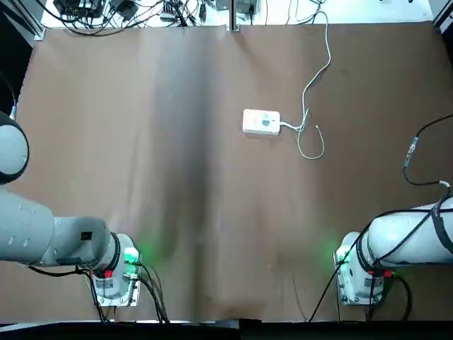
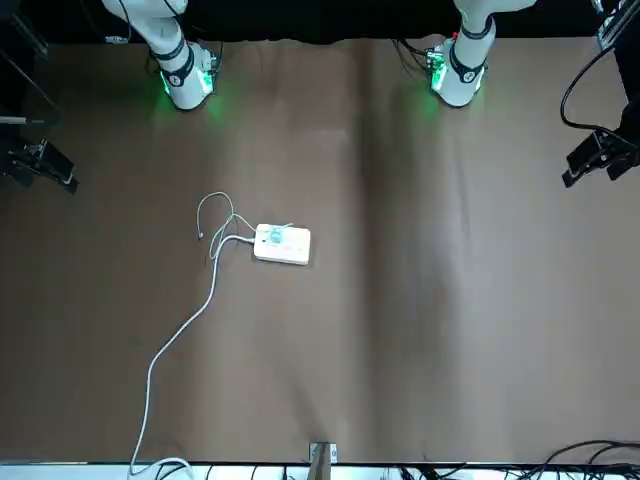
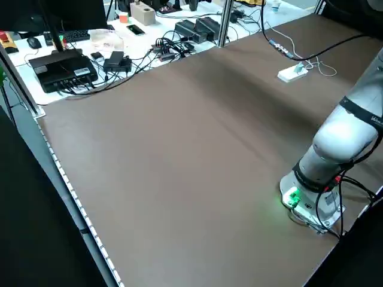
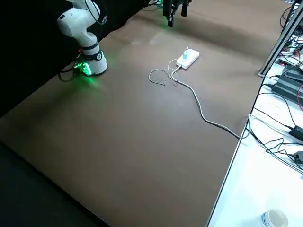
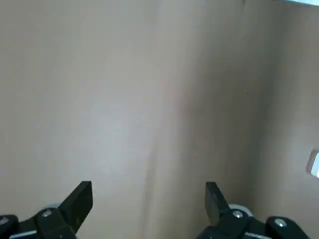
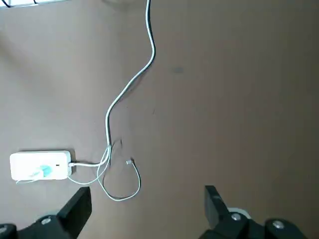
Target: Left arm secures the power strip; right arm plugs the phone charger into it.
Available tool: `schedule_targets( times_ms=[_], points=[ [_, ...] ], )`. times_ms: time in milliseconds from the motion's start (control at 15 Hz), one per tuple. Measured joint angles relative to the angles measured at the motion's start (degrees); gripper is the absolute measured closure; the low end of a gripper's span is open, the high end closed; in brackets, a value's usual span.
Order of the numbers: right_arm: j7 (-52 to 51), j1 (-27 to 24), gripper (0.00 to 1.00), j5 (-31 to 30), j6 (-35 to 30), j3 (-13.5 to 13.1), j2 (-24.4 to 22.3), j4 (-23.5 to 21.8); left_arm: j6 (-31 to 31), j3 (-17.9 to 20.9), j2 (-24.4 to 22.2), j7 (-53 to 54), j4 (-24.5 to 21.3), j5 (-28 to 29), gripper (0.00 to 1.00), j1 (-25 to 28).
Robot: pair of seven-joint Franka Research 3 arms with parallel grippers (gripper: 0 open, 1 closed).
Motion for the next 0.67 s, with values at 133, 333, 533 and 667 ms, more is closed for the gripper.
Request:
schedule_targets(
  times_ms=[133,333,533,667],
  points=[
    [0.0,0.0,0.0,0.0,0.01,-0.02,0.0,0.0,0.37,-0.03,0.01,0.0,-0.04,0.01,0.0,-0.04],
    [0.0,0.0,0.0,0.0,0.19,-0.04,0.12,0.01,1.34,-0.25,0.03,0.01,-0.14,0.72,0.0,-0.21],
    [0.0,0.0,0.0,0.0,0.27,-0.04,0.12,0.09,2.17,-0.36,0.06,4.3,-0.18,0.94,0.0,-0.16],
    [0.0,0.0,0.0,0.0,0.28,-0.05,0.22,0.09,2.23,-0.34,0.08,5.89,-0.21,0.94,0.0,-0.07]
  ],
)
